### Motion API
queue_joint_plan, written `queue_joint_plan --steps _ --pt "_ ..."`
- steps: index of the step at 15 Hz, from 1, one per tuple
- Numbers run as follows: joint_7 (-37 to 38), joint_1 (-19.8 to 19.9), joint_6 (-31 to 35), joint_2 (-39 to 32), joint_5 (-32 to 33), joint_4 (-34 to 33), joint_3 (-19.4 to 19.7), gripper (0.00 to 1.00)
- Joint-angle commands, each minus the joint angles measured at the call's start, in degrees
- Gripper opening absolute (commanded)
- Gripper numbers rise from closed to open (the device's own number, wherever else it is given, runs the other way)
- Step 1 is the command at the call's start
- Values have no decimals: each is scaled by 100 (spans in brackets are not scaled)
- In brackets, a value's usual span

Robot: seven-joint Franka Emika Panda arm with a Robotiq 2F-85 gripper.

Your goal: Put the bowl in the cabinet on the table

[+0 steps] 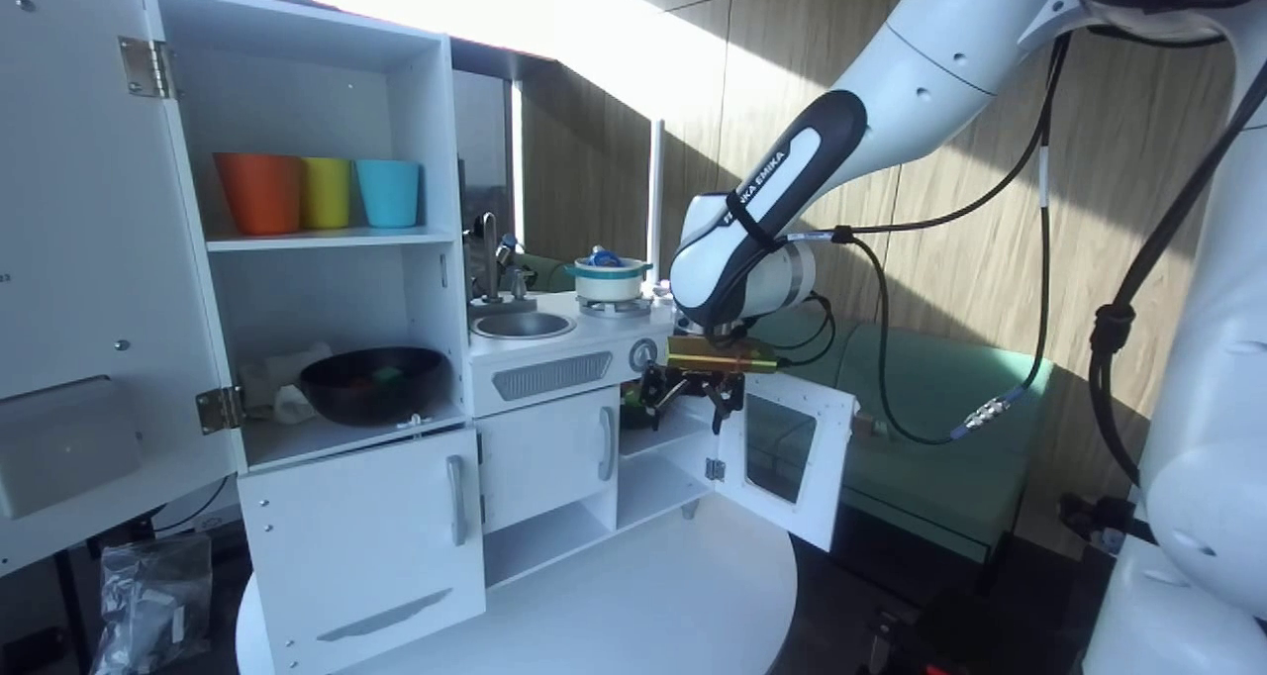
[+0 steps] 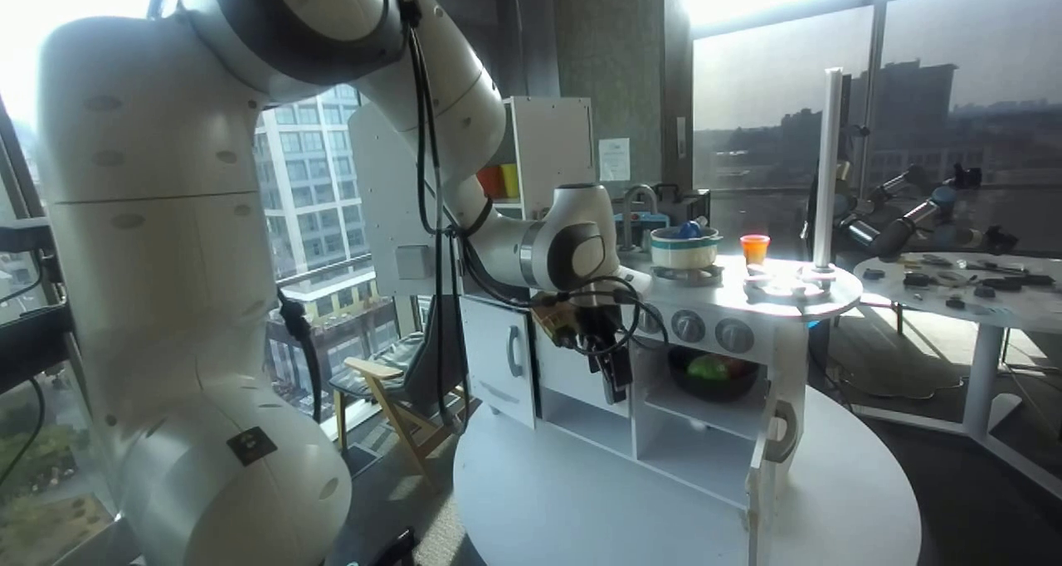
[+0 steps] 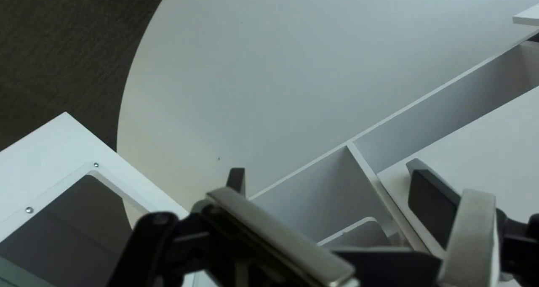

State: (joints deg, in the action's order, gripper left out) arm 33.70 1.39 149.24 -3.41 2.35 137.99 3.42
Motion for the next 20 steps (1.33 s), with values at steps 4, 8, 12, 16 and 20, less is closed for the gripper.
queue_joint_plan --steps 4,8,12,16,20 --pt "-730 -35 355 -118 -757 57 -85 100" --pt "-729 -32 351 -128 -752 57 -69 100" --pt "-710 -31 533 -172 -754 142 -63 100" --pt "-576 -26 1720 -353 -1239 693 -61 100" --pt "-889 154 3341 -702 -2332 1284 -483 100"
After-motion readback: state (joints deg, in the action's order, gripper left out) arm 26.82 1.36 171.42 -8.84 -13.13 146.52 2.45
